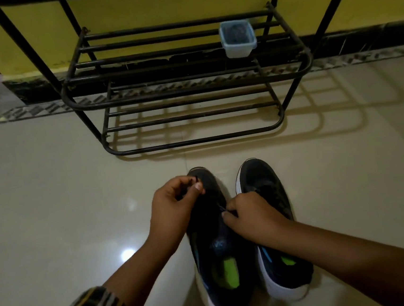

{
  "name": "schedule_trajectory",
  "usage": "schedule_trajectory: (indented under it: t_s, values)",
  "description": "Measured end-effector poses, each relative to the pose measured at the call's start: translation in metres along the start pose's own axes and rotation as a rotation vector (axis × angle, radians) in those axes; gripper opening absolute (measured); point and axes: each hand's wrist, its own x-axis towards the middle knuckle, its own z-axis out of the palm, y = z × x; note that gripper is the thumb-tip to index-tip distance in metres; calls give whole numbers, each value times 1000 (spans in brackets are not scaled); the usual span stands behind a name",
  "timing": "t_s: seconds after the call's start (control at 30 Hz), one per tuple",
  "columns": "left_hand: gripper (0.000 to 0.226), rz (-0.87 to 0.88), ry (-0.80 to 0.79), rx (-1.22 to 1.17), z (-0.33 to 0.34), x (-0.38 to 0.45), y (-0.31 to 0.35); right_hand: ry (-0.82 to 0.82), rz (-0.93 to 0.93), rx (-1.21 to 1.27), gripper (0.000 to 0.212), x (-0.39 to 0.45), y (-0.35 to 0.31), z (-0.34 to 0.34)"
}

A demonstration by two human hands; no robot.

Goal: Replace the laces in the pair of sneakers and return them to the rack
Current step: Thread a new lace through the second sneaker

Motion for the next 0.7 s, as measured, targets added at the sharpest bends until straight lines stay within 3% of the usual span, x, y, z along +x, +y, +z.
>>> schedule_trajectory:
  t_s: [0.13, 0.37, 0.7]
  values:
    - [10, -69, -108, 207, -2, -4, -14, -2, 0, 41, 45, -3, 0, -1]
    - [5, 20, -155, 494, 3, -4, -16, -16, -34, 49, 46, -7, 0, -1]
    - [15, -4, -145, 410, 5, -3, -25, -73, -155, -53, 43, -7, -2, 0]
